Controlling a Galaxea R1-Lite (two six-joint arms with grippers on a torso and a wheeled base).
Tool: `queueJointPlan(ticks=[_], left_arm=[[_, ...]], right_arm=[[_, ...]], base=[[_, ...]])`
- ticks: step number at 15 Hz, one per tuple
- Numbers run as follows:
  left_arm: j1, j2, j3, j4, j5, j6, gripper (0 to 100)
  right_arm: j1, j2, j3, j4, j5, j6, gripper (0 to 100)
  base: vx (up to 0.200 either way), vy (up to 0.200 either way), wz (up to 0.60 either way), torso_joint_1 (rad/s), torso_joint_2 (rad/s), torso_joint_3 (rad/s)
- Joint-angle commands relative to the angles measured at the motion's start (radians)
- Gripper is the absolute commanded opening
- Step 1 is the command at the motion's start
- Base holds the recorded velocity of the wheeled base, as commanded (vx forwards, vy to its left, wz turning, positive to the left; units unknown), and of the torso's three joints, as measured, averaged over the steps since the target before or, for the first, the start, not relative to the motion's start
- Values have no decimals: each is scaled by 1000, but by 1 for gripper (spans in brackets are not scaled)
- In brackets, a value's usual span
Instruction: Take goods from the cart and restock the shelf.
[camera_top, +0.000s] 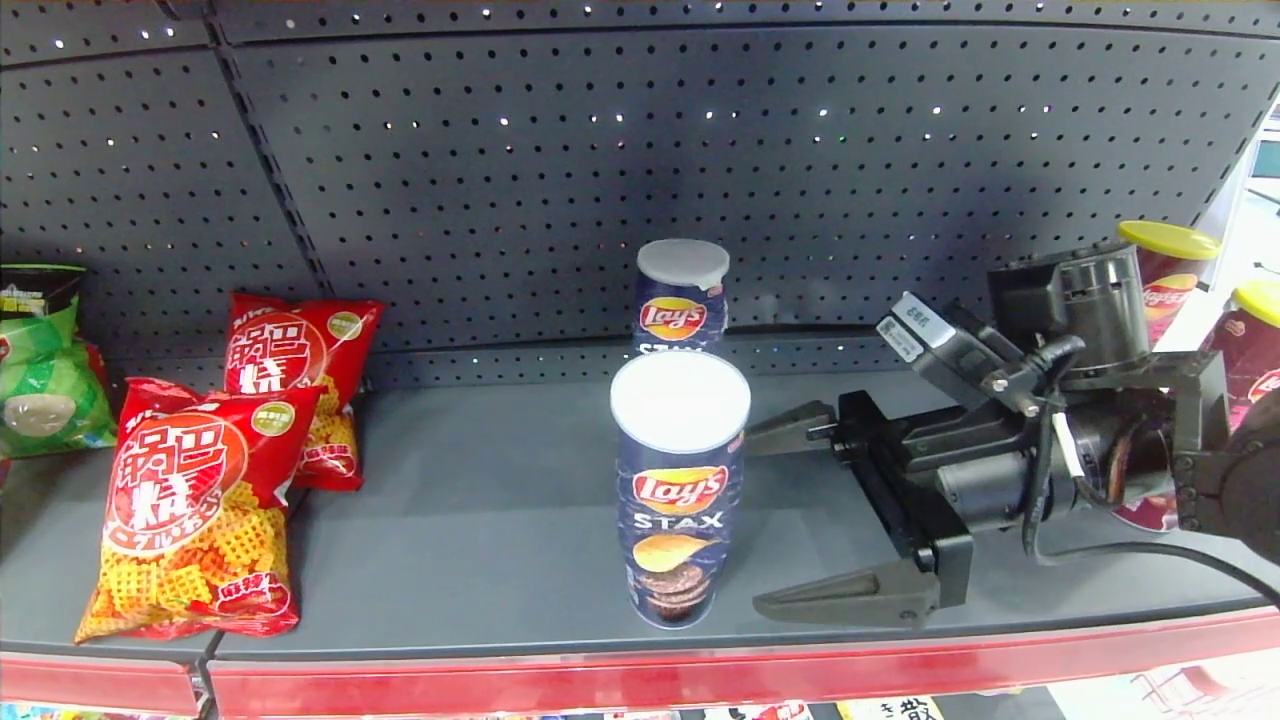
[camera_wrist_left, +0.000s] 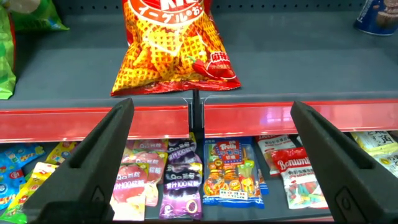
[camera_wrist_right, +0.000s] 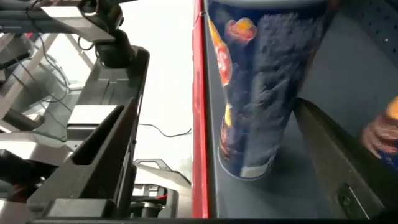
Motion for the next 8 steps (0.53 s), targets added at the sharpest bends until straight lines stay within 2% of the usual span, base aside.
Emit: queueJointPlan(ticks=[1, 8], left_arm=[[0, 0, 0, 0, 0, 0, 100], [0, 0, 0, 0, 0, 0, 100]], right_arm=[[1, -2, 8, 0, 0, 0, 100], [-21, 12, 15, 0, -16, 1, 100]], base=[[0, 0, 0, 0, 0, 0], [0, 0, 0, 0, 0, 0]])
